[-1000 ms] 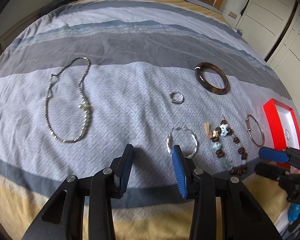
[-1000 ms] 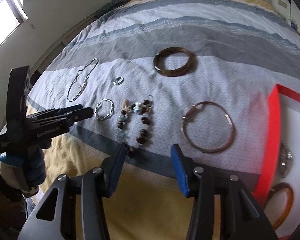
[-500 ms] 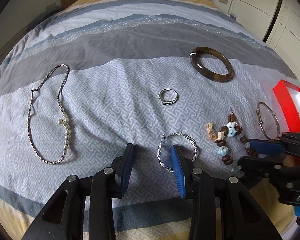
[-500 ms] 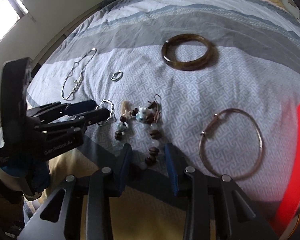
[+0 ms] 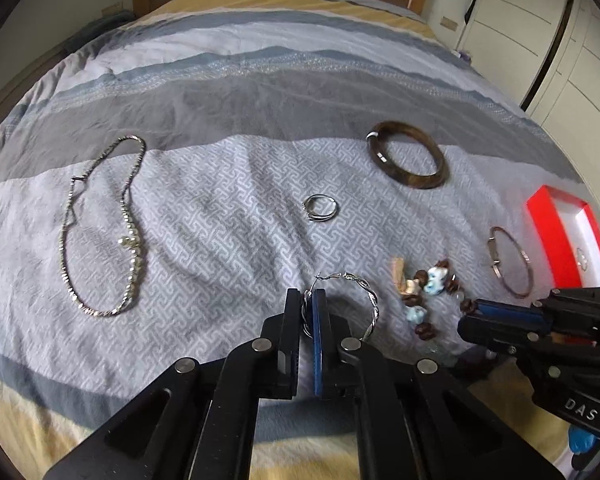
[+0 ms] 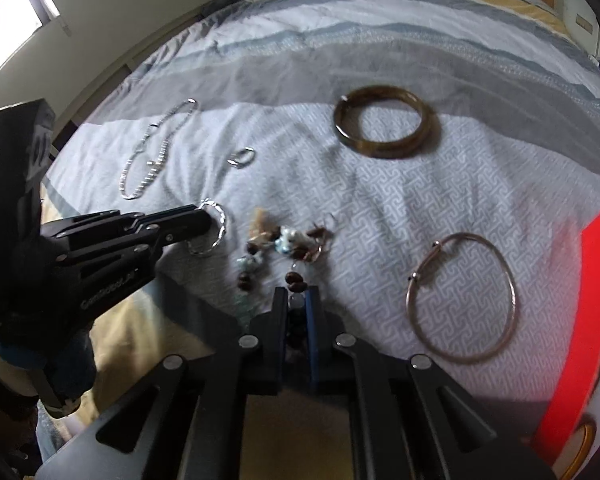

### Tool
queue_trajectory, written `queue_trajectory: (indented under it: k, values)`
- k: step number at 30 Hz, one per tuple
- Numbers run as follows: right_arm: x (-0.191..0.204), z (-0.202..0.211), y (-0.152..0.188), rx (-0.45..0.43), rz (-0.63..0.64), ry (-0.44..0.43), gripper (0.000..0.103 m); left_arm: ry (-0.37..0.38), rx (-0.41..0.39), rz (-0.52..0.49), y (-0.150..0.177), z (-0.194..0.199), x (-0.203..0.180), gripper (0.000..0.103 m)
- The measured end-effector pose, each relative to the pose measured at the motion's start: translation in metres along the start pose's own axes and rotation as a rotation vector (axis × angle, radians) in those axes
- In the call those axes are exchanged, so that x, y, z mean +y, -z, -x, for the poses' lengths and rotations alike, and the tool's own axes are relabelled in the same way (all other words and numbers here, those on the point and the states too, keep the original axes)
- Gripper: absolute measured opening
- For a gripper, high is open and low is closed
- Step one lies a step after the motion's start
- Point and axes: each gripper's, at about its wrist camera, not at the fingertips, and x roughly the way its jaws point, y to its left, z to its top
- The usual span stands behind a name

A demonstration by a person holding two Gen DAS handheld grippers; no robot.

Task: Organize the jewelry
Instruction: 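Carry the twisted hoop and the beaded bracelet toward the red box with both tools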

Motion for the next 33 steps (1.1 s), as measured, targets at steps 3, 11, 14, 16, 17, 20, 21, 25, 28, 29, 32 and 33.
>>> queue_trajectory:
  k: [3,11,14,16,17,20,21,25,28,29,32,33]
  values:
    - [0.005,0.022,0.004,-0.028,-0.005,-0.01,0.008,-0.007,-0.018,-0.008,0.002,0.018,-0.007,0.005]
    - [0.018,0.088,0.018,-0.107,-0.013,0.001,0.008,-0.031,-0.067,-0.021,0.012,0.078,-0.022,0.005]
    - [0.022,0.116,0.03,-0.139,-0.019,0.021,0.008,-0.035,-0.088,-0.028,0.017,0.1,-0.029,0.005]
    - [0.022,0.13,0.036,-0.155,-0.024,0.032,0.008,-0.039,-0.104,-0.036,0.022,0.116,-0.036,0.005]
    - [0.022,0.139,0.04,-0.164,-0.027,0.039,0.008,-0.039,-0.111,-0.04,0.025,0.123,-0.04,0.005]
    - [0.019,0.165,0.051,-0.195,-0.037,0.061,0.008,-0.034,-0.129,-0.049,0.032,0.141,-0.053,0.005]
    - [0.017,0.173,0.055,-0.205,-0.04,0.068,0.008,-0.029,-0.135,-0.052,0.034,0.146,-0.058,0.005]
    - [0.005,0.208,0.071,-0.248,-0.061,0.102,0.008,-0.011,-0.148,-0.071,0.039,0.161,-0.081,0.005]
    - [-0.01,0.23,0.083,-0.269,-0.079,0.132,0.008,0.01,-0.153,-0.087,0.041,0.166,-0.103,0.005]
    - [-0.015,0.237,0.086,-0.274,-0.085,0.142,0.008,0.019,-0.153,-0.094,0.041,0.167,-0.111,0.005]
    - [-0.033,0.256,0.096,-0.289,-0.107,0.171,0.008,0.045,-0.15,-0.123,0.039,0.165,-0.137,0.005]
    - [-0.041,0.262,0.099,-0.294,-0.115,0.183,0.008,0.054,-0.149,-0.138,0.037,0.164,-0.148,0.005]
